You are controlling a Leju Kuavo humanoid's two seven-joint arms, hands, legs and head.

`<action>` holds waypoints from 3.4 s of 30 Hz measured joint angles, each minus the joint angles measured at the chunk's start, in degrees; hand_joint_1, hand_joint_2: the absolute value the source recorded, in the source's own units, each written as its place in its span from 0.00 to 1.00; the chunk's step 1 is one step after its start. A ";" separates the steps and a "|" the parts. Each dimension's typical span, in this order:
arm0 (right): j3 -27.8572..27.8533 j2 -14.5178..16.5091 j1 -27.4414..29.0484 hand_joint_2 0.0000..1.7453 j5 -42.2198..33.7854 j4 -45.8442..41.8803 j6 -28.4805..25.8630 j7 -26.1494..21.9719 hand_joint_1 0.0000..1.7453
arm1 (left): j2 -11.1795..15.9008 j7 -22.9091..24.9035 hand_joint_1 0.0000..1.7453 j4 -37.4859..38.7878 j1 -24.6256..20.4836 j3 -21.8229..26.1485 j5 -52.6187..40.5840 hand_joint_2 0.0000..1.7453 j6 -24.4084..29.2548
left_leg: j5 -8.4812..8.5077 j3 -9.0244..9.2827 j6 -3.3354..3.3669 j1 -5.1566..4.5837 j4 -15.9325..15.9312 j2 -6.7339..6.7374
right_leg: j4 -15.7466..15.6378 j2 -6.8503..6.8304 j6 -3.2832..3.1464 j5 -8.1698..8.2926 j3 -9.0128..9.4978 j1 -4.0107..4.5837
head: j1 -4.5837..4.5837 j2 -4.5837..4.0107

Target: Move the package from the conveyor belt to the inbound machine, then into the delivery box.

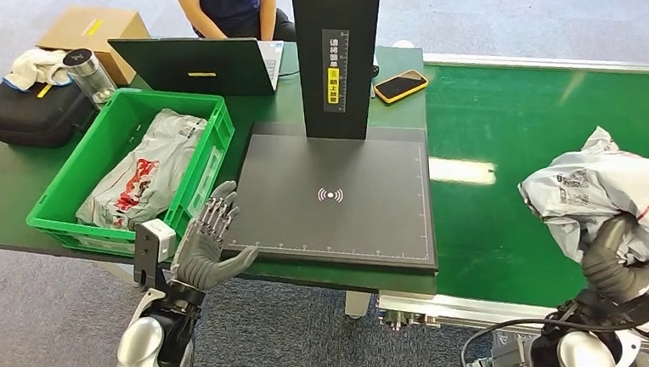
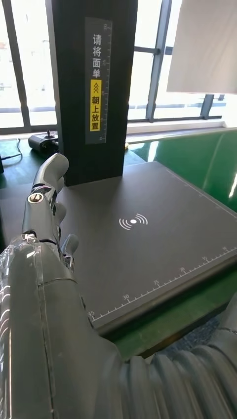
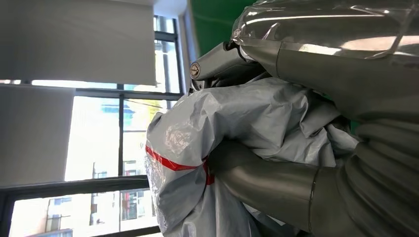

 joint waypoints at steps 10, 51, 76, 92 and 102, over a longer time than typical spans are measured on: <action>16.86 -6.85 -5.23 1.00 32.00 3.94 -2.12 5.98 1.00 | 0.46 -0.03 0.00 -0.39 -1.61 0.00 2.22 1.00 -0.90 | 0.03 0.01 -0.02 0.00 0.00 0.01 | 0.01 0.00 -0.01 0.02 0.01 0.01 | -0.01 0.01; 44.00 -14.48 -19.14 1.00 39.54 43.00 -11.17 3.04 0.00 | 2.98 -2.48 0.00 -1.30 -0.86 -1.24 2.40 1.00 -1.35 | 0.07 0.23 -0.01 0.01 0.00 0.01 | 0.00 0.01 -0.04 0.08 0.18 0.03 | -0.02 0.02; 37.66 -16.76 -7.97 1.00 -9.10 18.85 33.25 4.83 0.00 | 2.84 -1.75 0.00 -2.58 2.52 -1.25 2.22 1.00 0.77 | 0.02 0.05 -0.03 0.02 -0.01 0.00 | 0.00 -0.01 -0.05 0.01 0.03 0.02 | -0.01 0.02; 28.13 -16.53 0.06 1.00 -10.45 6.20 36.11 3.57 0.00 | 2.80 -1.20 0.00 -5.81 5.02 -0.15 1.70 1.00 0.57 | -0.01 0.10 -0.05 0.02 -0.01 0.00 | 0.00 0.00 -0.06 0.00 0.05 0.02 | -0.01 0.01; 15.58 -13.17 7.95 1.00 -10.58 -6.57 35.36 1.73 0.00 | 2.32 -0.61 0.00 -7.82 6.75 0.58 -0.10 1.00 -1.31 | -0.08 0.04 -0.05 0.02 -0.01 -0.01 | -0.01 -0.01 -0.07 -0.10 0.01 0.02 | 0.00 0.01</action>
